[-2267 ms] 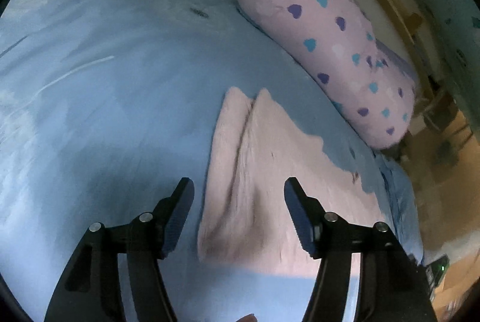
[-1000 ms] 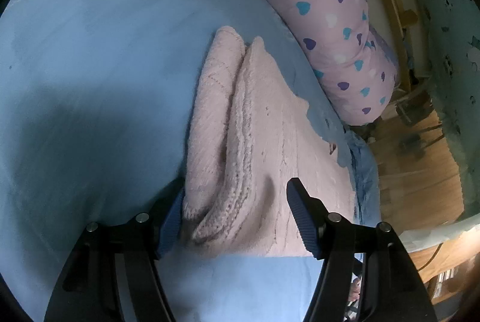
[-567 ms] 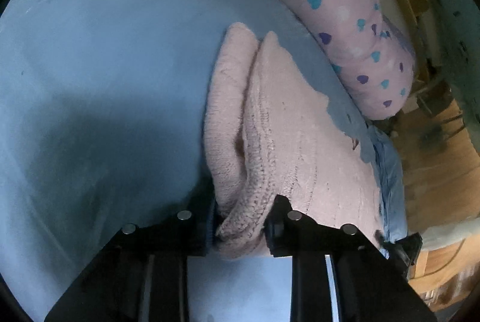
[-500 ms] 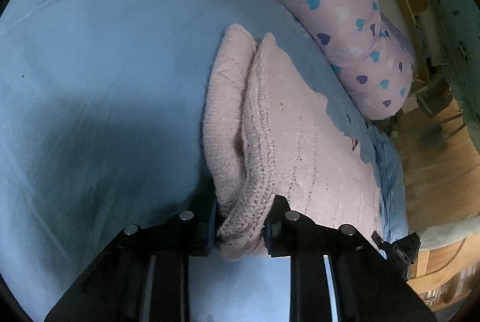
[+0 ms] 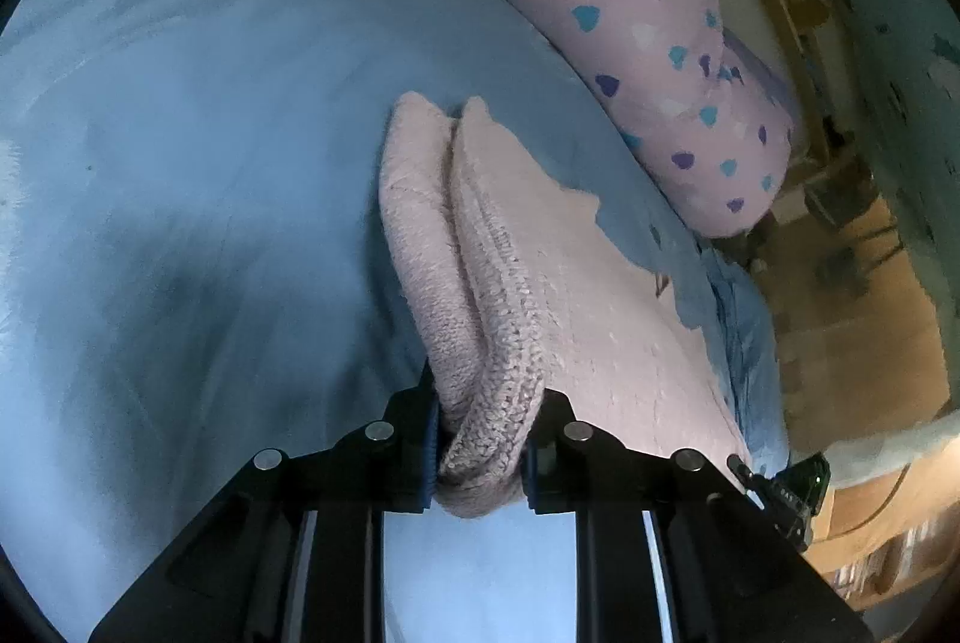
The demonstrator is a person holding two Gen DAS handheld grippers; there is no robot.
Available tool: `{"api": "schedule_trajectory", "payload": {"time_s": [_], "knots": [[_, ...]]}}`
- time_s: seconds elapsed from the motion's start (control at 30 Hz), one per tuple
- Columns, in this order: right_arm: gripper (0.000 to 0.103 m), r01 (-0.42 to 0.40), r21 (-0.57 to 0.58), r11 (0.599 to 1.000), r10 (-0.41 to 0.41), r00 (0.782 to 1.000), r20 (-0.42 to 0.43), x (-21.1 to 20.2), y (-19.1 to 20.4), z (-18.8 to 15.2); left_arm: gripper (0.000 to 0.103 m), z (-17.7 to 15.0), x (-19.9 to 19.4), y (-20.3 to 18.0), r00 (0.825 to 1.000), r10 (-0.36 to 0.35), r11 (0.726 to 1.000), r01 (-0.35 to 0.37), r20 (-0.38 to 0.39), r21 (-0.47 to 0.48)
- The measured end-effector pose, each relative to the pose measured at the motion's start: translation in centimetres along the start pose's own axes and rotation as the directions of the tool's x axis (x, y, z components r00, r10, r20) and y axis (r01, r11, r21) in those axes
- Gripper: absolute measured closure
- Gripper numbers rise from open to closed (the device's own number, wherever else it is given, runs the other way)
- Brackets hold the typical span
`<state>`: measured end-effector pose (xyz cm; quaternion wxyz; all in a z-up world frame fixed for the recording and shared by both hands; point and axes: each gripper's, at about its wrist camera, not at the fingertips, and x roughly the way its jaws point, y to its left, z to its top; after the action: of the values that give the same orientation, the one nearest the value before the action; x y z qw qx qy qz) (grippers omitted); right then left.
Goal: Fold small clothes
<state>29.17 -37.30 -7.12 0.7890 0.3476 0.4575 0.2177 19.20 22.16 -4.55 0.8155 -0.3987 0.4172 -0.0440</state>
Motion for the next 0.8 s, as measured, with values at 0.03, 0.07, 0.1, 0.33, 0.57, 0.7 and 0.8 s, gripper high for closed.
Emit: {"api": "schedule_trajectory", "payload": {"time_s": [0.03,0.07,0.1,0.33,0.57,0.7,0.8], "knots": [[0.089,-0.003,0.008,1.000,0.003,1.000,-0.003,-0.3,-0.2,-0.4,0.089,-0.3,-0.4,-0.1,1.000,0.001,1.000,-0.001,-0.003,0.008],[0.088,-0.007,0.013,1.000,0.007,1.000,-0.003,-0.7,-0.4,-0.8,0.089,-0.7,-0.8,-0.1,1.000,0.004,1.000,-0.003,-0.006,0.019],[0.089,-0.009,0.016,1.000,0.009,1.000,-0.006,-1.1,-0.5,-1.2,0.089,-1.0,-1.2,-0.1,1.000,0.004,1.000,-0.004,-0.010,0.025],[0.088,-0.029,-0.021,0.999,0.029,1.000,-0.005,-6.1,-1.0,-6.0,0.089,-5.7,-4.9,1.1,0.999,-0.002,0.999,0.004,-0.045,0.038],[0.088,-0.041,0.021,0.999,0.041,0.999,-0.003,-10.8,-4.2,-13.4,0.089,-12.5,-8.7,2.5,0.996,0.018,0.998,-0.013,-0.083,0.064],[0.088,-0.057,0.053,0.997,0.056,0.998,0.016,-13.1,-5.0,-17.2,0.089,-15.3,-11.5,2.6,0.998,-0.006,0.999,0.010,-0.066,0.054],[0.088,-0.075,0.068,0.995,0.072,0.997,0.038,-14.6,-5.1,-19.1,0.089,-16.7,-13.0,2.6,0.999,-0.027,0.998,0.030,-0.045,0.051]]}}
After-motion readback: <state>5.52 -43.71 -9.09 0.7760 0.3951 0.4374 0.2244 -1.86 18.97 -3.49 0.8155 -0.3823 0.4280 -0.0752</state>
